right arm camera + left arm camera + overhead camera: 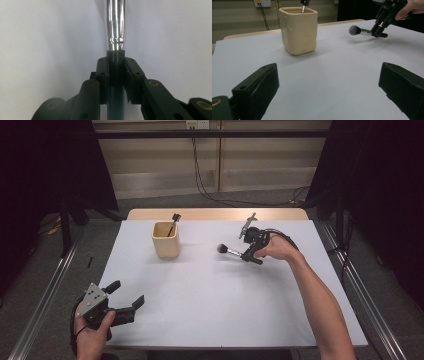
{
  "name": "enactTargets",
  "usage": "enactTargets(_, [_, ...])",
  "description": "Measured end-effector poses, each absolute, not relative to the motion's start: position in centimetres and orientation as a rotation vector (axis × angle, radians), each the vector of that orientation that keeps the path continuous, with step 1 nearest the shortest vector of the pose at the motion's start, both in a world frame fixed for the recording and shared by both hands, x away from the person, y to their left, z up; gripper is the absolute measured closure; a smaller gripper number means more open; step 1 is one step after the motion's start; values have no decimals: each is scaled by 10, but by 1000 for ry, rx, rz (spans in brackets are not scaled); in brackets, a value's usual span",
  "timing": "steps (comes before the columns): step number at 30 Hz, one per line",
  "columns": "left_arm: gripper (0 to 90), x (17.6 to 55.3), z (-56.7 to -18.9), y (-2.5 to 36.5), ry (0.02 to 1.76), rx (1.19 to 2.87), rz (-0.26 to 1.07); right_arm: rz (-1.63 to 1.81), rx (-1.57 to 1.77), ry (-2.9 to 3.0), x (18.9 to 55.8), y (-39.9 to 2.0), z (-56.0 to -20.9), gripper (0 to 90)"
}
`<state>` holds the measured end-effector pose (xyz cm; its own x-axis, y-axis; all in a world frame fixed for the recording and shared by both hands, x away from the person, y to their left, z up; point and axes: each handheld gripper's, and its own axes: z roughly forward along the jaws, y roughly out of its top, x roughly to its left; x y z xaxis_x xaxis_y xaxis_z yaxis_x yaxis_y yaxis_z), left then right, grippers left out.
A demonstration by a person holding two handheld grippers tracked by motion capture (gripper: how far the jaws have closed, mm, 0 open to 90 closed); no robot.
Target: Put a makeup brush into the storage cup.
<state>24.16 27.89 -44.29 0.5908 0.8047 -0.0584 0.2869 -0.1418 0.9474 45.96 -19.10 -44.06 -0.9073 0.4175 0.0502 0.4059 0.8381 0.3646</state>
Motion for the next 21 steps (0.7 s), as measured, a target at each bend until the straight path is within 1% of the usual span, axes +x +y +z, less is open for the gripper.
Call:
enactTargets(10, [30,242,-443,279,908,1705,578,722,761,2848,448,-201,-438,755])
enactTargets(21, [30,242,-443,279,909,1706,578,935,843,2735,431,-199,-439,755])
